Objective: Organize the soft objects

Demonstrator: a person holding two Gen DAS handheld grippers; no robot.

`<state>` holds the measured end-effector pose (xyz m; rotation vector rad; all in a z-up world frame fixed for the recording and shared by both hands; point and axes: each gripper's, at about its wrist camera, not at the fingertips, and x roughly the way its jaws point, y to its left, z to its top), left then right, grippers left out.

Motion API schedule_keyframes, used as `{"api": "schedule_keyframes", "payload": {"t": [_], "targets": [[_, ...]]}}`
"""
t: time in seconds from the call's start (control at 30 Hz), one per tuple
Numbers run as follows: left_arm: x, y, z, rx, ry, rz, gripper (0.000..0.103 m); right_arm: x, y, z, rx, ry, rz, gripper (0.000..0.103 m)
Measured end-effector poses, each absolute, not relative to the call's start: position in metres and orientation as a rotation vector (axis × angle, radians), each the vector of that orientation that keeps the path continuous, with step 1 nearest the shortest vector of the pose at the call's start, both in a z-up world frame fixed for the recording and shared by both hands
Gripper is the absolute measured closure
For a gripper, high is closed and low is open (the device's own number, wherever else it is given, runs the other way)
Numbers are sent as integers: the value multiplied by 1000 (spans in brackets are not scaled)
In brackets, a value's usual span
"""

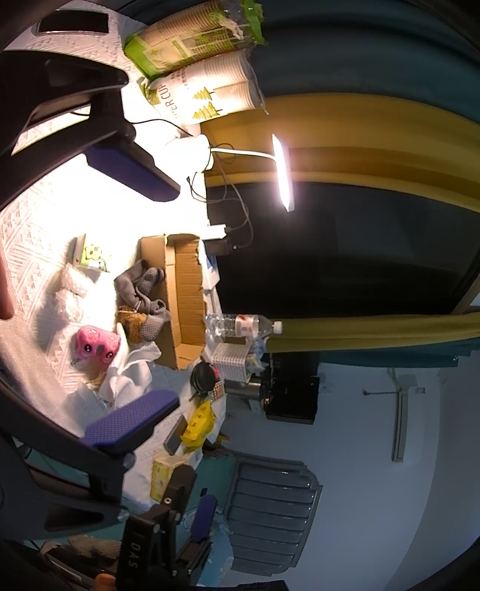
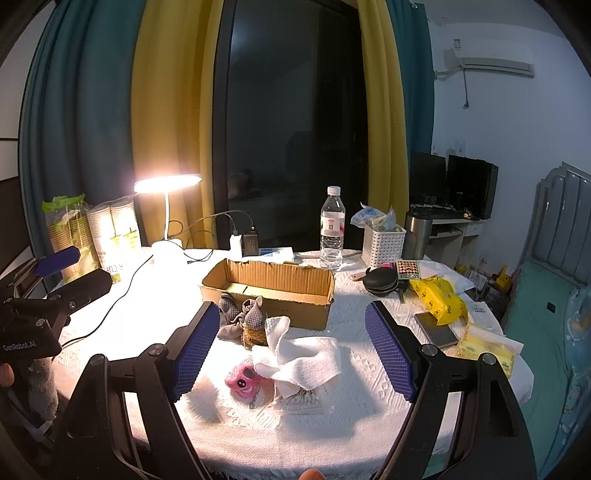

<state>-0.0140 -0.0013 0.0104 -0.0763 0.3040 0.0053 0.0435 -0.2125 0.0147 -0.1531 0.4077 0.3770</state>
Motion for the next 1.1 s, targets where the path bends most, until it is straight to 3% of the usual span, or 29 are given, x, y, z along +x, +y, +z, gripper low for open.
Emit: {"api": "schedule_keyframes", "payload": {"t": [1.1], "targets": [[-17, -2, 11, -74, 307, 7, 1, 42, -209, 13, -156, 414, 378, 19]]}}
